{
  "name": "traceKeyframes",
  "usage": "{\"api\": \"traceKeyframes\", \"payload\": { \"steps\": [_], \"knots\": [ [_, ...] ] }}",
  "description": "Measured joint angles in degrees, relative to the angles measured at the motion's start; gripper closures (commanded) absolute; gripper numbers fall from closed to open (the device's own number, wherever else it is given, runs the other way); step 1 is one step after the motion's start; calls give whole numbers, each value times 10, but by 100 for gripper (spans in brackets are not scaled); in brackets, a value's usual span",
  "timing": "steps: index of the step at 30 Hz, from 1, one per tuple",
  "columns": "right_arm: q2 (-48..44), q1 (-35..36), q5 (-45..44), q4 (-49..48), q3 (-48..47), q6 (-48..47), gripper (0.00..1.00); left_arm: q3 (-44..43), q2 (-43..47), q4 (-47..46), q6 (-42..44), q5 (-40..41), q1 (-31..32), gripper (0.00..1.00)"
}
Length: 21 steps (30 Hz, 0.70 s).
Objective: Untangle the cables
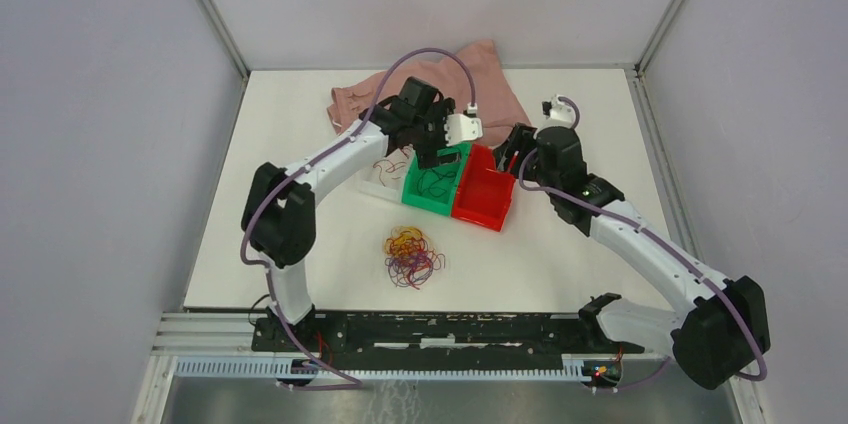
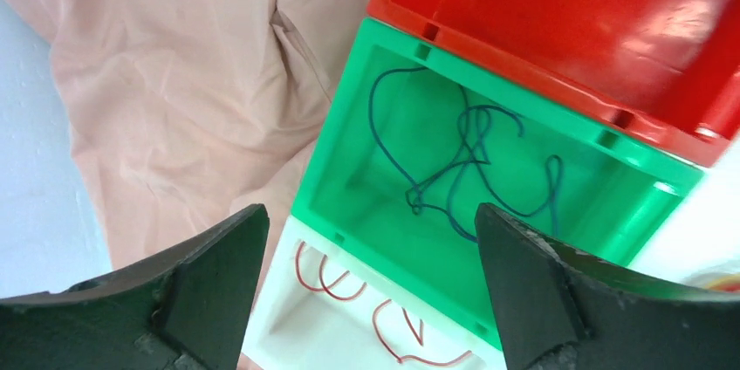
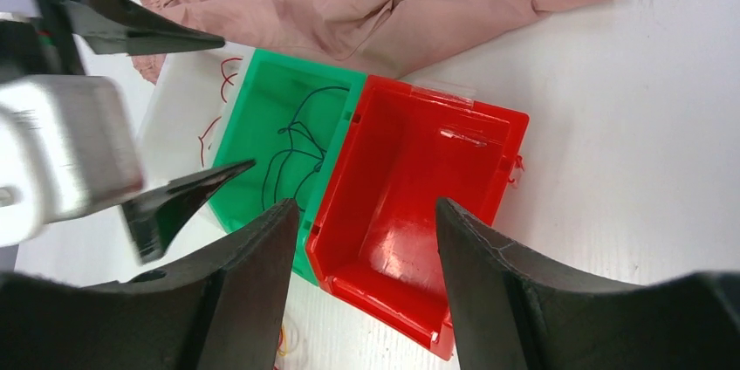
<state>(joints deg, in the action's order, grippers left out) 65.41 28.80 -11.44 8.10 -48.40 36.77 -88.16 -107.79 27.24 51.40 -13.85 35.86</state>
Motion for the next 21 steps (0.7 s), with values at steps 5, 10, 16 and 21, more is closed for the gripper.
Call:
{"api": "traceKeyframes", "payload": {
  "steps": [5,10,16,21],
  "knots": [
    [4,0,4,20,-16,-3,35,-24,32,103,5,-26,-9,1],
    [5,0,13,37,-43,-17,32,-52,46,186,7,-64,-28,1],
    [6,1,58,28,-42,-28,32,2,136,261,15,-125,-47,6],
    [13,7,95,-9,-14,-26,35,127,235,309,23,-172,-35,26]
  ]
}}
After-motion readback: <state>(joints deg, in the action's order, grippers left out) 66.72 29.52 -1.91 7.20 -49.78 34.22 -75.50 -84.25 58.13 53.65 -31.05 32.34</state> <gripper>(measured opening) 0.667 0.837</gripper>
